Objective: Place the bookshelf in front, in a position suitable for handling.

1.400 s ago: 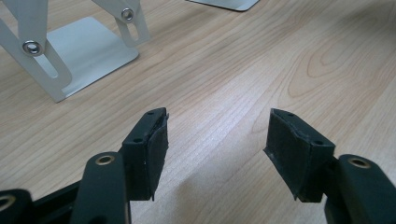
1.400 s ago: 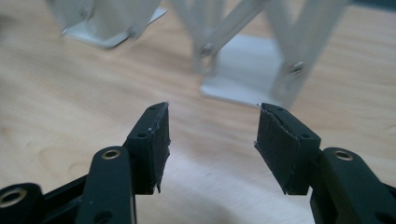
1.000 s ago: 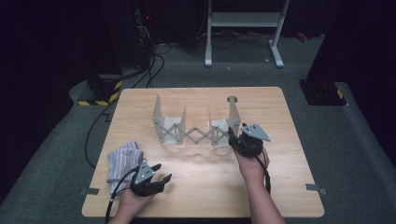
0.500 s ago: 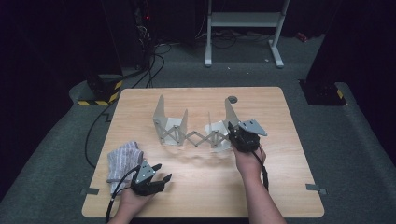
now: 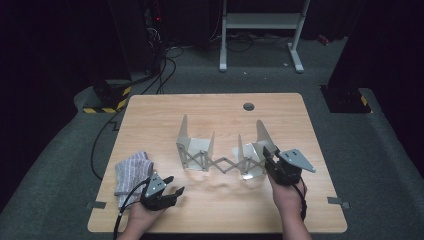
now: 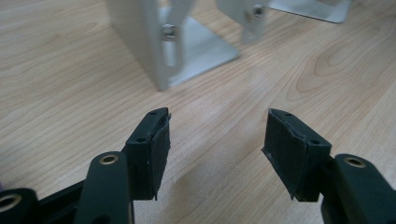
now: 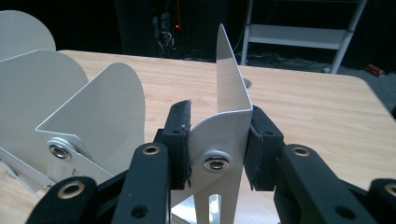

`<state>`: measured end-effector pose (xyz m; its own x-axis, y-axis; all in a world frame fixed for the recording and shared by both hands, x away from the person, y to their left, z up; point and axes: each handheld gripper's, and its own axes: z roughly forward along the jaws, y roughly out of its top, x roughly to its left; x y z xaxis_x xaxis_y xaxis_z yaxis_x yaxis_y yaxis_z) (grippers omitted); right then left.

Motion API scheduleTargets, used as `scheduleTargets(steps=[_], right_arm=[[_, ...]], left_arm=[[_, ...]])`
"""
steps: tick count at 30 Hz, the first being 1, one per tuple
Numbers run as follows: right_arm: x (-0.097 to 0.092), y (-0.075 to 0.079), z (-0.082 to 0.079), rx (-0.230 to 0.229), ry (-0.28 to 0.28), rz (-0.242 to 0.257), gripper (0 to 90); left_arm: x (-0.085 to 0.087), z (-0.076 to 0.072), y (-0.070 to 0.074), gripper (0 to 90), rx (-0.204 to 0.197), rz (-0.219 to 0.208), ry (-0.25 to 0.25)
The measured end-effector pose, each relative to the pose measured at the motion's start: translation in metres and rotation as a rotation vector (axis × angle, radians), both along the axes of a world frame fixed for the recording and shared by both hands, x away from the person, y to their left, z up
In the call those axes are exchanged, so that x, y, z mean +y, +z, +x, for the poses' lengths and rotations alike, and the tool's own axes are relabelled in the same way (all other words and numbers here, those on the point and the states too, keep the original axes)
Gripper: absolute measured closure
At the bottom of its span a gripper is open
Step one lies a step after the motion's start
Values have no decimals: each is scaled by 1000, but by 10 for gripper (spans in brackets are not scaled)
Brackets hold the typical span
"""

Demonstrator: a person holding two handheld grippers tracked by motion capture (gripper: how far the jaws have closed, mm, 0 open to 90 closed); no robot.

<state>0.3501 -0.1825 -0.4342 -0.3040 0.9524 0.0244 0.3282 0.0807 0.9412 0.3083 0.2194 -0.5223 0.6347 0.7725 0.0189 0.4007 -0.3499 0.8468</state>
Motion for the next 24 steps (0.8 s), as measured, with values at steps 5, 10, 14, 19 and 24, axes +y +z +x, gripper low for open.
scheduleTargets(steps=[5,10,14,19,24], right_arm=[[-16,-1,-16,-7,-14,7,666],[-24,-2,-15,-16,-35,8,667],[-19,-2,9,-18,-59,-7,673],[-7,0,49,-4,-86,-48,679],[2,3,77,19,-86,-92,593]], left_arm=[[2,-1,2,409,-8,-22,11],[4,1,3,411,-6,-32,28],[4,2,1,411,1,-32,30],[3,1,1,411,3,-27,20],[3,1,0,411,6,-25,12]])
